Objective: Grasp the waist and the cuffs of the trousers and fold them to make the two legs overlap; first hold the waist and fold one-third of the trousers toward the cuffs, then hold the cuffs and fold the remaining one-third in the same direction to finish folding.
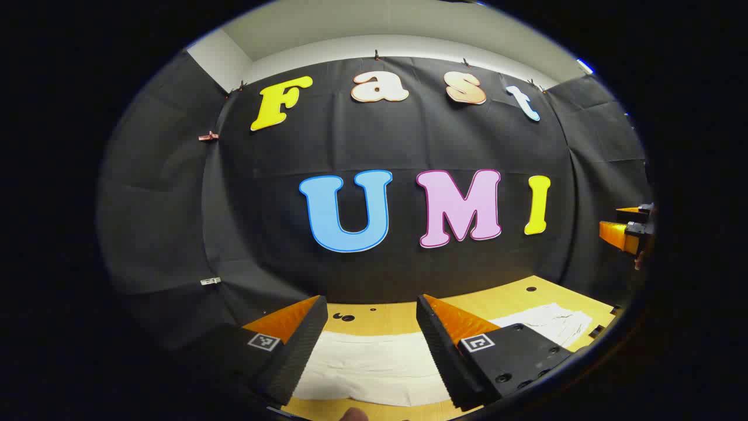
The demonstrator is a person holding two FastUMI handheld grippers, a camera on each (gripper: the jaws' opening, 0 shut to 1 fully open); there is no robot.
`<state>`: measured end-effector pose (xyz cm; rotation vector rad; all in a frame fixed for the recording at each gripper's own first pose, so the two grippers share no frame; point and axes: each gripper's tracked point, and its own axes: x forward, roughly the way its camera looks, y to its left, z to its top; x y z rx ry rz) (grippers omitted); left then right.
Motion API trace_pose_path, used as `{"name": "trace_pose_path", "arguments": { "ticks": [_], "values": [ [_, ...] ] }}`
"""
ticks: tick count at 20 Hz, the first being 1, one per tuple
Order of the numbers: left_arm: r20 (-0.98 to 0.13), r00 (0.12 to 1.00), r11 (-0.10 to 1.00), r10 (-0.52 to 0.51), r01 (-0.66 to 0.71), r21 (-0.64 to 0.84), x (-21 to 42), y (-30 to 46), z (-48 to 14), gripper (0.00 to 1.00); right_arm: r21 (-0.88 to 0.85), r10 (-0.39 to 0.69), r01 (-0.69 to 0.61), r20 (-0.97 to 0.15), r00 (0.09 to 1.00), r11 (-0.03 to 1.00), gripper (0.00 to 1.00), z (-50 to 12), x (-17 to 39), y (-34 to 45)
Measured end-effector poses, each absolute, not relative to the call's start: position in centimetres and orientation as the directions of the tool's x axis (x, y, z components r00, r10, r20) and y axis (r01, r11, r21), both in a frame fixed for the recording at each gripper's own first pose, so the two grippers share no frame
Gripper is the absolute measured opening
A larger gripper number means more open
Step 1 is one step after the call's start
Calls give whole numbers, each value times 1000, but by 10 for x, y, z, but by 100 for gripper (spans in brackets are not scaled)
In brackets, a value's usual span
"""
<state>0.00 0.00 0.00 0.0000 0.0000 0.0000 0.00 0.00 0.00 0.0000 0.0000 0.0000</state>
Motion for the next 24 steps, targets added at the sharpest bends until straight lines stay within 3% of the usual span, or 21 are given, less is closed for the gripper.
{"name": "trace_pose_path", "arguments": {
  "ticks": [15, 20, 24],
  "values": [
    [-29, 1000, 993, -5, 8, 119, 3, 19, -25, 97, -85, 16, -18, -17, 1000, 996, 97, -9, 2, -1],
    [-101, 993, 940, -57, 87, 329, 3, 31, -69, 98, -223, 26, -33, -35, 999, 974, 97, -22, 4, -18],
    [-223, 967, 807, -126, 231, 544, -1, 42, -129, 97, -270, 1, -24, -84, 996, 963, 97, -44, 0, -36]
  ]
}}
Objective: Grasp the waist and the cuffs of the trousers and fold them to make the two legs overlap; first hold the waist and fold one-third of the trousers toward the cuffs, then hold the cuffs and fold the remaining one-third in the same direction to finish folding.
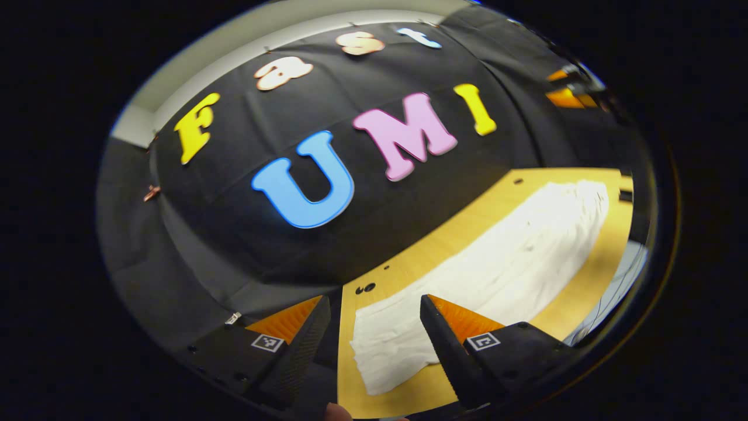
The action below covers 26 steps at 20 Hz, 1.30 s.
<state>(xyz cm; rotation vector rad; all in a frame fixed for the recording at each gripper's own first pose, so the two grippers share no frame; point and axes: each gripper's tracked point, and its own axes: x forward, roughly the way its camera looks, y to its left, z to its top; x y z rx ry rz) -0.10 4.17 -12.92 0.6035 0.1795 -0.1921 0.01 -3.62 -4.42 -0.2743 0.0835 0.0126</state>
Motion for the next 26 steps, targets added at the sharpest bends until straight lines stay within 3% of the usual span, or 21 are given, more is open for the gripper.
{"name": "trace_pose_path", "arguments": {
  "ticks": [6, 10, 15, 26],
  "values": [
    [-400, 902, 636, -161, 405, 657, -10, 65, -226, 97, -388, -64, -9, -175, 982, 922, 97, -94, -18, -70],
    [-510, 854, 486, -106, 491, 723, 3, 95, -289, 97, -447, -114, -16, -262, 958, 894, 98, -139, -35, -94],
    [-636, 767, 391, -89, 614, 686, 12, 106, -348, 97, -472, -137, -32, -320, 938, 881, 98, -172, -52, -101],
    [-674, 738, 165, -30, 669, 725, 74, 117, -386, 97, -626, -51, -285, -462, 885, 726, 97, -262, -71, -128]
  ]
}}
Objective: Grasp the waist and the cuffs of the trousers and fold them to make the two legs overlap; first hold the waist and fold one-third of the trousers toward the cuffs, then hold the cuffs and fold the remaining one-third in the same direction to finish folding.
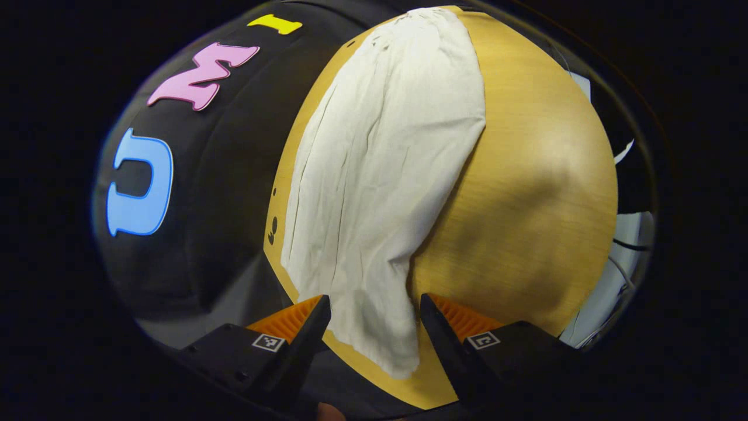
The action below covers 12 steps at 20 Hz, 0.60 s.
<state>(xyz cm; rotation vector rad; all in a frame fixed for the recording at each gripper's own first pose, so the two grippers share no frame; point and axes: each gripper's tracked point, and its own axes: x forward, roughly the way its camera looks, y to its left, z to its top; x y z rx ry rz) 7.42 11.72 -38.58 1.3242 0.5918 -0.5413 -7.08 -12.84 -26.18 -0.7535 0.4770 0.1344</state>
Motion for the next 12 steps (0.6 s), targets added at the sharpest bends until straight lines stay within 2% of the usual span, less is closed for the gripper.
{"name": "trace_pose_path", "arguments": {
  "ticks": [2, 4, 6, 7, 8, 10, 12],
  "values": [
    [-668, 743, 97, -22, 667, 739, 86, 115, -389, 96, -643, -44, -312, -474, 880, 699, 98, -275, -66, -138],
    [-683, 731, 66, -7, 682, 729, 92, 115, -398, 88, -660, -32, -342, -485, 874, 669, 97, -289, -58, -147],
    [-691, 722, 75, 28, 688, 722, 95, 119, -402, 75, -678, -17, -373, -494, 869, 633, 98, -302, -48, -154],
    [-702, 712, 96, 34, 697, 711, 96, 118, -405, 63, -685, -10, -383, -496, 868, 619, 97, -306, -44, -158],
    [-715, 698, 113, 44, 707, 698, 95, 118, -410, 58, -688, -1, -394, -498, 867, 609, 97, -313, -39, -162],
    [-716, 696, 120, 58, 707, 697, 96, 116, -415, 29, -695, 10, -413, -505, 863, 588, 98, -325, -33, -169],
    [-703, 709, 111, 55, 695, 710, 98, 115, -417, 11, -708, 30, -447, -517, 856, 547, 97, -341, -26, -173]
  ]
}}
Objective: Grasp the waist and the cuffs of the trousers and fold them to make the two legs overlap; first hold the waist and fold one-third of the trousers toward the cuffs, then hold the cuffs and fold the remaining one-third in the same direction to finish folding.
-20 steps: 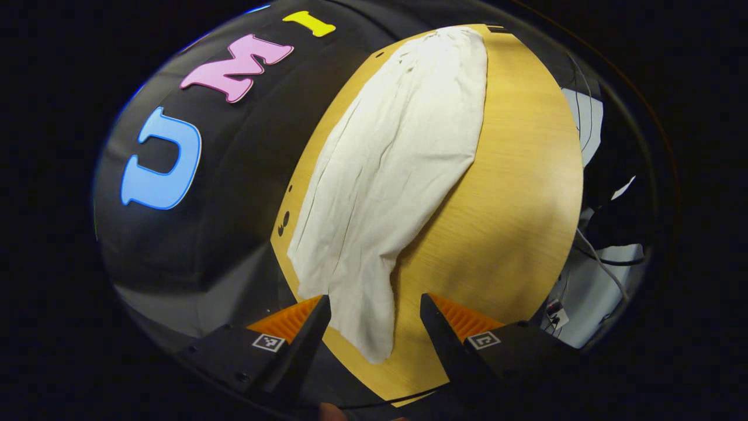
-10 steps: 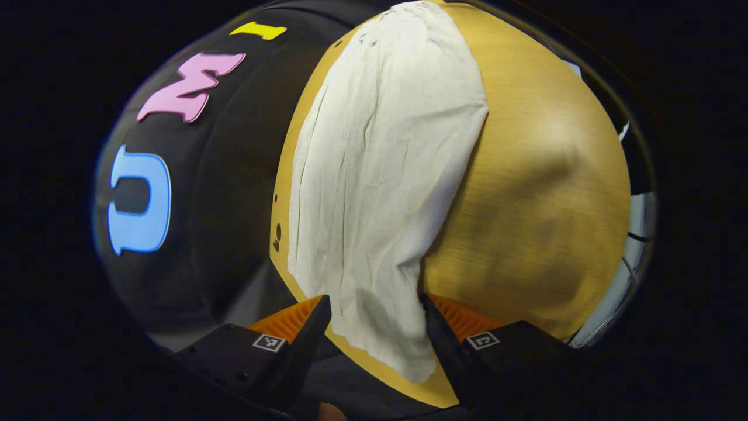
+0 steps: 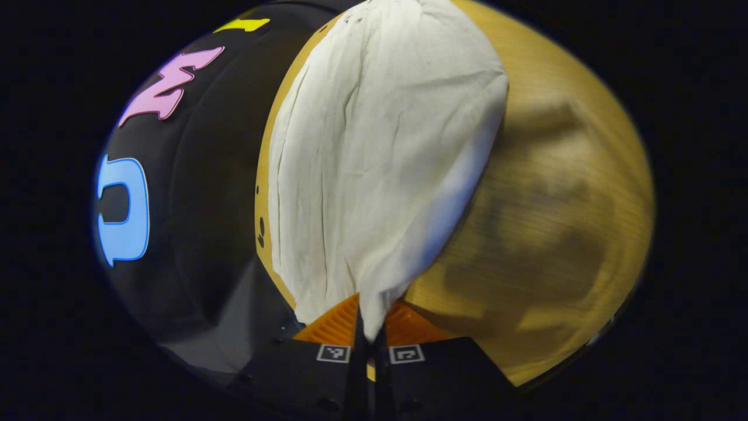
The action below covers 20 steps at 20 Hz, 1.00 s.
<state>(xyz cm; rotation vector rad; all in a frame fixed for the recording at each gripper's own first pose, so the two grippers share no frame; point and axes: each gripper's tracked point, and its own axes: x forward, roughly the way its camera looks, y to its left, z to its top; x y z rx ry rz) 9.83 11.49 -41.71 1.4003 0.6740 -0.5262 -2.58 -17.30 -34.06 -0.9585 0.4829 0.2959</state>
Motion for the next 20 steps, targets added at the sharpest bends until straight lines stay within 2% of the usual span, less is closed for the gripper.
{"name": "trace_pose_path", "arguments": {
  "ticks": [3, 8, 11, 13, 18, 20],
  "values": [
    [-696, 717, 132, 36, 687, 715, 97, 114, -418, 6, -734, 87, -520, -541, 837, 437, 97, -364, -19, -172],
    [-709, 704, 165, 33, 696, 699, 97, 112, -419, 5, -755, 179, -622, -596, 783, 208, 97, -407, -25, -167],
    [-705, 708, 155, 39, 693, 704, 97, 113, -419, 6, -782, 230, -607, -571, 788, 142, 95, -411, -3, -156],
    [-708, 705, 152, 46, 695, 702, 97, 113, -418, 5, -765, 249, -636, -600, 760, 101, 95, -417, 5, -154],
    [-716, 696, 145, 53, 704, 695, 97, 113, -419, 6, -618, 346, -786, -731, 588, 30, 97, -432, -8, -149],
    [-715, 697, 150, 59, 701, 697, 97, 113, -419, 6, -667, 351, -745, -700, 622, -12, 95, -430, 5, -142]
  ]
}}
